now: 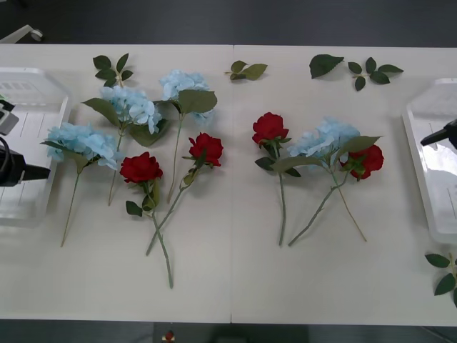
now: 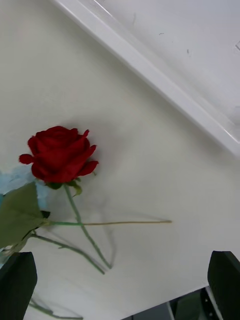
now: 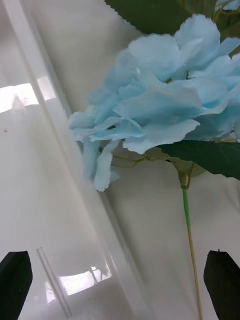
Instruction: Put the red flowers into the right box and the blue flowers into the left box
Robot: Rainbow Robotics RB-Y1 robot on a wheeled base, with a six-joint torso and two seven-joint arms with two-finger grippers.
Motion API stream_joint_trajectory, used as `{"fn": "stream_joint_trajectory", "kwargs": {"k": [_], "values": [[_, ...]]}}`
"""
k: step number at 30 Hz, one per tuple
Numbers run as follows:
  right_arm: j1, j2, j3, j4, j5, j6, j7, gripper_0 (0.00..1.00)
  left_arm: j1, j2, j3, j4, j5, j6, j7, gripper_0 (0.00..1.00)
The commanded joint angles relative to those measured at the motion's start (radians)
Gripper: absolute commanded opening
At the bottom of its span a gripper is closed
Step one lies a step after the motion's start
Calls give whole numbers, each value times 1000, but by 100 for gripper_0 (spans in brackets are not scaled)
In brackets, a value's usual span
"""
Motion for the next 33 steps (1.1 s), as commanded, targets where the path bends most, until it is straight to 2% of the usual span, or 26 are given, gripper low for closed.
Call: {"fn": "stream_joint_trajectory", "kwargs": {"k": [1,15,21,23,27,28,30,31,32,33], "values": [[-33,27,66,4,74,-9,111,100,0,-55,4,-41,-84,-5,13,100],[-90,180,124,55,186,-69,157,100,3,-184,0,-110,-274,32,26,100],[-138,209,209,83,207,-107,168,100,3,-236,0,-109,-381,25,52,97],[-148,219,235,93,218,-124,169,100,3,-251,0,-109,-409,21,62,87],[-150,246,244,113,235,-133,171,100,3,-267,0,-109,-432,18,75,77],[-151,257,244,119,241,-133,174,100,3,-271,0,-109,-438,18,76,70],[-154,278,244,132,253,-133,178,100,3,-279,-2,-109,-458,18,84,40],[-156,282,244,133,256,-133,180,100,3,-281,-2,-109,-464,18,86,31],[-156,292,244,138,264,-135,183,100,5,-281,-2,-109,-470,18,89,13],[-157,303,244,142,272,-135,185,100,6,-282,-3,-109,-472,18,93,1]]}}
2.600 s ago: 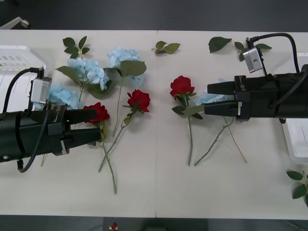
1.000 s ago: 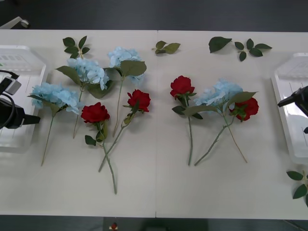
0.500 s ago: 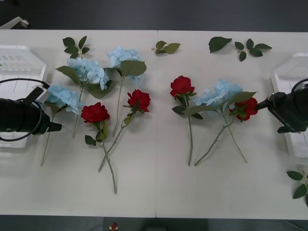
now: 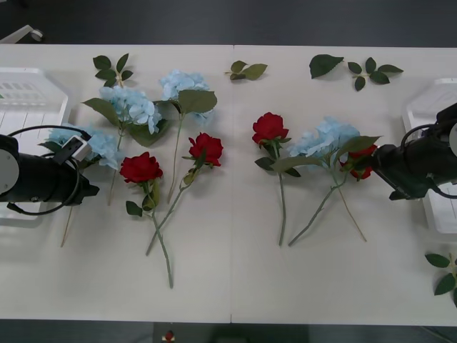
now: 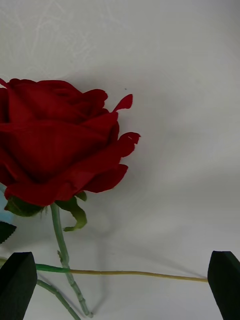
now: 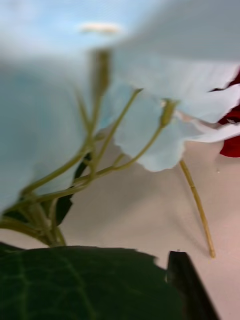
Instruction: Put the red flowers into the right box and the blue flowers into the left box
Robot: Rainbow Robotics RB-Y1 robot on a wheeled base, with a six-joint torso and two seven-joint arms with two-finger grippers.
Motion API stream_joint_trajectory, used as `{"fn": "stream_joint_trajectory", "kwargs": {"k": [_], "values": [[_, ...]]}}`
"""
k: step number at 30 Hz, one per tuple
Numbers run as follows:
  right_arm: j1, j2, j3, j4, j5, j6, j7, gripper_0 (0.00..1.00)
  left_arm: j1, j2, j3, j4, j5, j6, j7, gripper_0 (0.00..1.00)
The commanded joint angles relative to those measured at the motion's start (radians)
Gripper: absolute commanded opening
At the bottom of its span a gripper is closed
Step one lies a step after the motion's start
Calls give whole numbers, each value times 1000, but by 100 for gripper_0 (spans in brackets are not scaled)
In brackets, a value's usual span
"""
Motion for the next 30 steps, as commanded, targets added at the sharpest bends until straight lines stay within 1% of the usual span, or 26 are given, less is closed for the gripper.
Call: {"fn": "stream_joint_trajectory", "kwargs": {"k": [1,7,13,16,18,19,21,23,24,25,27,28,29,30], "values": [[-17,33,-12,7,23,-4,70,100,6,7,-3,-12,-20,-11,25,0],[-17,73,-12,28,49,-19,79,100,6,15,-9,-13,-32,-8,37,0],[-31,111,-12,63,66,-26,90,100,-8,101,-3,-47,55,-7,54,0],[-38,126,-11,80,72,-29,94,100,-8,160,49,-74,107,6,68,0],[-40,140,-12,93,79,-36,99,100,-9,196,133,-77,164,59,77,0],[-40,142,-11,94,80,-39,99,100,-11,205,153,-76,172,75,79,0],[-41,151,-9,102,83,-46,101,100,-17,240,239,-76,181,116,89,0],[-44,154,-6,106,83,-47,101,85,-19,269,287,-73,176,121,96,0],[-46,156,-6,109,85,-47,101,71,-17,292,314,-59,175,122,100,0],[-46,157,-4,111,83,-47,101,65,-19,303,327,-50,175,121,102,0],[-49,162,-3,112,86,-47,99,37,-20,335,370,-2,176,121,105,0],[-49,165,-3,112,89,-47,101,26,-20,349,388,21,179,122,105,0],[-49,166,-3,112,89,-47,99,21,-20,355,396,33,184,122,105,0],[-49,168,-3,112,92,-47,97,9,-20,367,411,62,187,122,105,0]]}}
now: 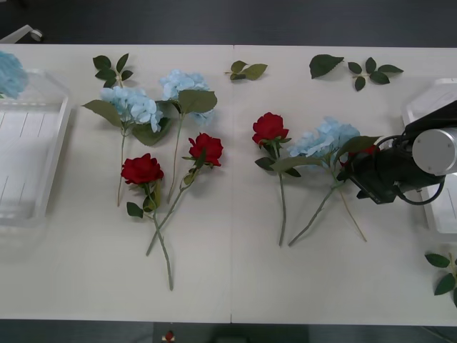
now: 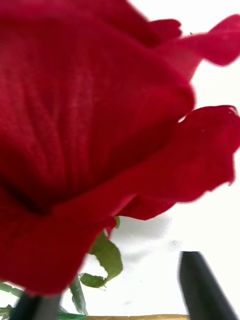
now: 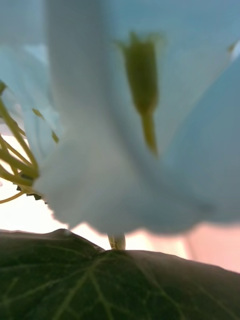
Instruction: Put the red flowers into the right box and the blue flowers into the left box
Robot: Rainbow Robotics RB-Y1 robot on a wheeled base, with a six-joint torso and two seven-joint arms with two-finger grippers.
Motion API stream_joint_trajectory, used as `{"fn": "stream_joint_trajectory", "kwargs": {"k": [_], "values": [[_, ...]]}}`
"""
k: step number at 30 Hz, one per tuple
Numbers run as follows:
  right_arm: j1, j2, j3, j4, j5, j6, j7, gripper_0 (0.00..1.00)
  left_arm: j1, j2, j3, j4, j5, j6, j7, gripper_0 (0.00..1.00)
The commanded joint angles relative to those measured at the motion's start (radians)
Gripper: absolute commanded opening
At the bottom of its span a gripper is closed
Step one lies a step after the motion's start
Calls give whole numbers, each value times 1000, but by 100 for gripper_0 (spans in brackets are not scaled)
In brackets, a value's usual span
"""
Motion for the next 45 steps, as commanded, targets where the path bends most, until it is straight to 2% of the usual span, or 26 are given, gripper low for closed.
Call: {"fn": "stream_joint_trajectory", "kwargs": {"k": [1,10,18,25,27,28,29,32,34,36,38,45], "values": [[-37,11,1,-1,19,-2,36,0,-23,83,33,98,7,-5,47,0],[-38,19,1,-1,42,-14,34,0,-30,50,36,272,-121,-140,42,0],[-58,0,1,-1,55,-77,55,0,-47,20,-12,341,-176,-196,48,0],[-150,-106,1,-1,97,-115,312,0,-47,9,-70,345,-162,-246,70,0],[-179,-147,5,-1,126,-106,394,0,-47,9,-72,345,-156,-246,70,10],[-192,-164,13,-1,146,-105,428,0,-47,9,-73,345,-153,-246,70,19],[-207,-187,22,-3,173,-103,474,0,-47,9,-76,344,-148,-242,70,32],[-231,-236,44,-6,262,-71,569,0,-49,9,-75,338,-134,-209,71,52],[-235,-245,51,-6,279,-62,586,0,-49,9,-75,336,-128,-201,71,56],[-254,-296,104,-6,354,-36,654,0,-50,9,-62,328,-62,-152,70,68],[-267,-343,157,-4,385,-34,678,0,-49,10,-49,308,-13,-100,67,73],[-307,-460,306,3,430,93,686,0,-49,12,-20,198,131,8,53,81]]}}
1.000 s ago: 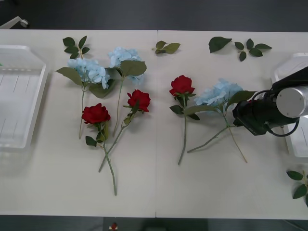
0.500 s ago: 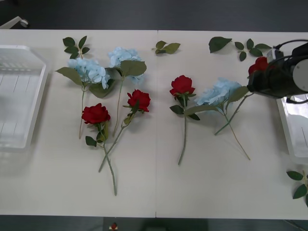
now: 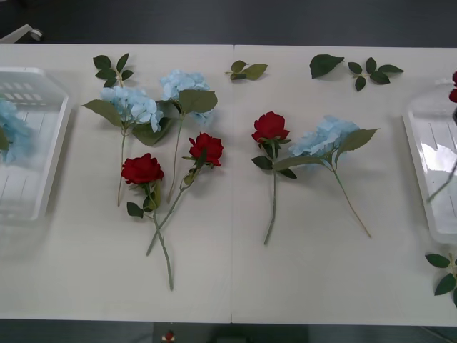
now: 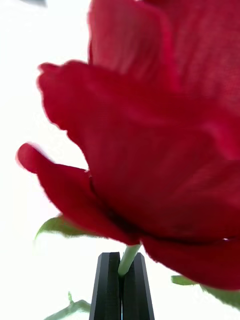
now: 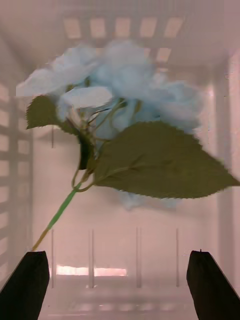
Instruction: Put the red flowers into the right box and the blue flowers into the left box
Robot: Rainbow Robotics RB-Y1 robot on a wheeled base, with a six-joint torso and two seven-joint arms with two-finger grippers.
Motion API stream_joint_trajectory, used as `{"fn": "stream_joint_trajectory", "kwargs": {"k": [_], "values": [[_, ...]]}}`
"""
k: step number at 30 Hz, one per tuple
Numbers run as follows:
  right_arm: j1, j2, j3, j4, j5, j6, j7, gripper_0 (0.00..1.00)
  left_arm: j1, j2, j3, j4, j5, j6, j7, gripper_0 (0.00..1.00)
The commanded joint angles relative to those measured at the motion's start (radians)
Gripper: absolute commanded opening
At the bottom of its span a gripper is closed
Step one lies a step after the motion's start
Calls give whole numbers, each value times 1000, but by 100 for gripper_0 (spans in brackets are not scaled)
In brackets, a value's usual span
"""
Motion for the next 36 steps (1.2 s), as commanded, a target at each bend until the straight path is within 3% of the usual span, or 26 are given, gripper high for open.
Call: {"fn": "stream_joint_trajectory", "kwargs": {"k": [1,6,9,16,24,26,31,36], "values": [[-64,-98,74,-1,17,84,37,0,-31,12,29,-96,98,61,-2,82],[-127,-120,173,78,-4,77,35,0,-34,9,11,-177,172,82,19,82],[-128,-81,197,183,0,-15,24,0,-41,-4,-22,-258,124,82,147,82],[-128,43,197,437,26,-196,24,0,-133,-147,-117,-327,-155,78,374,82],[-113,143,203,621,76,-278,29,1,-245,-363,-227,-323,-549,46,584,87],[-113,147,205,637,76,-287,34,38,-264,-413,-246,-306,-624,46,619,88],[-113,152,205,643,74,-287,44,100,-304,-523,-289,-235,-805,27,642,88],[-122,147,197,621,11,-279,63,100,-322,-609,-312,-151,-940,-26,656,88]]}}
